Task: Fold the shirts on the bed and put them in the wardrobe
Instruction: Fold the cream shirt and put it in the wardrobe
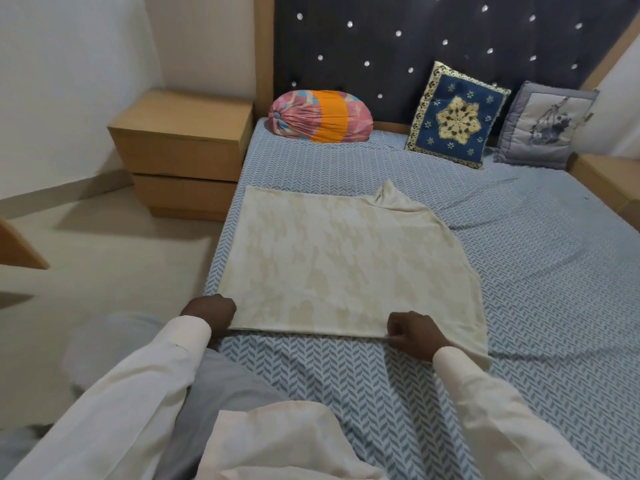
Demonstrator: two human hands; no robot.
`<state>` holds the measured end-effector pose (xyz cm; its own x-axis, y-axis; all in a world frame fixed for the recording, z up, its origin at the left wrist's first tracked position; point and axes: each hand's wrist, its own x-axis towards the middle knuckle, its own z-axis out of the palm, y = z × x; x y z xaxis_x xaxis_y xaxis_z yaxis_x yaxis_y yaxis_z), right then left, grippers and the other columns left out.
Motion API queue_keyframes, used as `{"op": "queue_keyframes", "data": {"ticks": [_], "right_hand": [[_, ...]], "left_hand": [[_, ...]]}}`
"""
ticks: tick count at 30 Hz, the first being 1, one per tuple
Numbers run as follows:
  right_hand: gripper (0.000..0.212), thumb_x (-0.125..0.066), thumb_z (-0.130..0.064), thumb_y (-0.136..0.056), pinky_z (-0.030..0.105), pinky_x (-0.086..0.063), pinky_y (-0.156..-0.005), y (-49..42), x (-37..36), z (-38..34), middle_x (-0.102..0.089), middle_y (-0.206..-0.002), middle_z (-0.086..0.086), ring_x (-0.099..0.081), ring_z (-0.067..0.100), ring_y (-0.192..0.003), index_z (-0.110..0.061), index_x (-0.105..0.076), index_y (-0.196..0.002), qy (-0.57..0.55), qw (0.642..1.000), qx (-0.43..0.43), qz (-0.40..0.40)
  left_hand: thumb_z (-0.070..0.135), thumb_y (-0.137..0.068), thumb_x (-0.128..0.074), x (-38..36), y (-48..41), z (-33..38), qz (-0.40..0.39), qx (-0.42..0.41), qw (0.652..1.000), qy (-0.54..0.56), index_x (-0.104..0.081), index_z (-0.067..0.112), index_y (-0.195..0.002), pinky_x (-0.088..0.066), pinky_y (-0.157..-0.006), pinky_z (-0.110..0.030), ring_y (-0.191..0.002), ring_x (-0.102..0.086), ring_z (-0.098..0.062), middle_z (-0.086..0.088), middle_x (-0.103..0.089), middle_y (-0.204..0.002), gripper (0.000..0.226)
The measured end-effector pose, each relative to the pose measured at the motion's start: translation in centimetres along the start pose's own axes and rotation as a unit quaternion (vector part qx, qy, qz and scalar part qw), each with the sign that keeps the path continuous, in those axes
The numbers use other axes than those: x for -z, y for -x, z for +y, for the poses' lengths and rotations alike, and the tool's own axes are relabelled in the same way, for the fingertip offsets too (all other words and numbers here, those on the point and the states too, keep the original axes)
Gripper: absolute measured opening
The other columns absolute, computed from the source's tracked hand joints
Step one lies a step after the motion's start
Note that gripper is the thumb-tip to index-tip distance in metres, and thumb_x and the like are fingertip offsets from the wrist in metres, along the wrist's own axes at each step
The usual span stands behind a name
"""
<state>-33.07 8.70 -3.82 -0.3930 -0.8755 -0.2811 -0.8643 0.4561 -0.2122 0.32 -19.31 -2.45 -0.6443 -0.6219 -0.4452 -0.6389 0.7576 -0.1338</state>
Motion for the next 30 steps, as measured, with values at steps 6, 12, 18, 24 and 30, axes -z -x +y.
{"op": "queue_keyframes", "data": {"ticks": [6,12,18,24,30], "right_hand": [[0.011,-0.064,-0.031,-0.077,0.031,-0.046,-0.069,-2.7,1.3,0.9,-0.063,-0.078,-0.012,-0.06,0.011,-0.076,-0.038,-0.056,-0.076,-0.145,0.989,-0.013,0.04],[0.009,-0.064,-0.021,-0.085,0.033,-0.044,-0.071,-8.1,4.3,1.6,-0.058,-0.079,-0.005,-0.057,0.012,-0.076,-0.028,-0.061,-0.08,-0.19,0.974,-0.015,0.122],[0.013,-0.065,-0.016,-0.084,0.033,-0.046,-0.07,-13.1,5.9,2.7,-0.063,-0.078,-0.003,-0.06,0.013,-0.076,-0.026,-0.062,-0.076,-0.201,0.971,-0.047,0.118],[0.005,-0.06,-0.033,-0.078,0.035,-0.048,-0.071,-16.4,6.4,3.1,-0.064,-0.079,-0.008,-0.06,0.012,-0.077,-0.033,-0.06,-0.073,-0.197,0.974,-0.063,0.094],[0.012,-0.065,-0.026,-0.083,0.035,-0.05,-0.073,-18.6,6.4,3.5,-0.064,-0.079,-0.008,-0.061,0.016,-0.079,-0.03,-0.061,-0.073,-0.182,0.974,-0.098,0.091]], "left_hand": [[0.018,-0.08,-0.061,0.7,-1.0,-1.7,0.036,0.026,0.978,0.204,-0.067,0.024,-0.082,-0.049,-0.077,-0.025,-0.091,-0.063,-0.017,0.004,-0.065,-0.091,0.009],[0.013,-0.082,-0.066,3.8,-4.5,-4.1,0.134,0.075,0.855,0.495,-0.071,0.023,-0.08,-0.048,-0.075,-0.029,-0.089,-0.063,-0.016,0.004,-0.07,-0.092,0.011],[0.012,-0.083,-0.068,5.1,-9.8,-4.4,0.186,0.146,0.793,0.561,-0.066,0.023,-0.093,-0.043,-0.077,-0.031,-0.093,-0.06,-0.024,-0.001,-0.064,-0.093,0.015],[0.019,-0.086,-0.07,5.5,-12.9,-3.7,0.209,0.178,0.782,0.559,-0.061,0.019,-0.108,-0.039,-0.079,-0.028,-0.092,-0.054,-0.021,-0.003,-0.06,-0.099,0.024],[0.019,-0.085,-0.072,5.3,-14.5,-3.6,0.209,0.189,0.797,0.535,-0.061,0.017,-0.109,-0.042,-0.082,-0.03,-0.094,-0.056,-0.025,-0.005,-0.061,-0.099,0.026]]}}
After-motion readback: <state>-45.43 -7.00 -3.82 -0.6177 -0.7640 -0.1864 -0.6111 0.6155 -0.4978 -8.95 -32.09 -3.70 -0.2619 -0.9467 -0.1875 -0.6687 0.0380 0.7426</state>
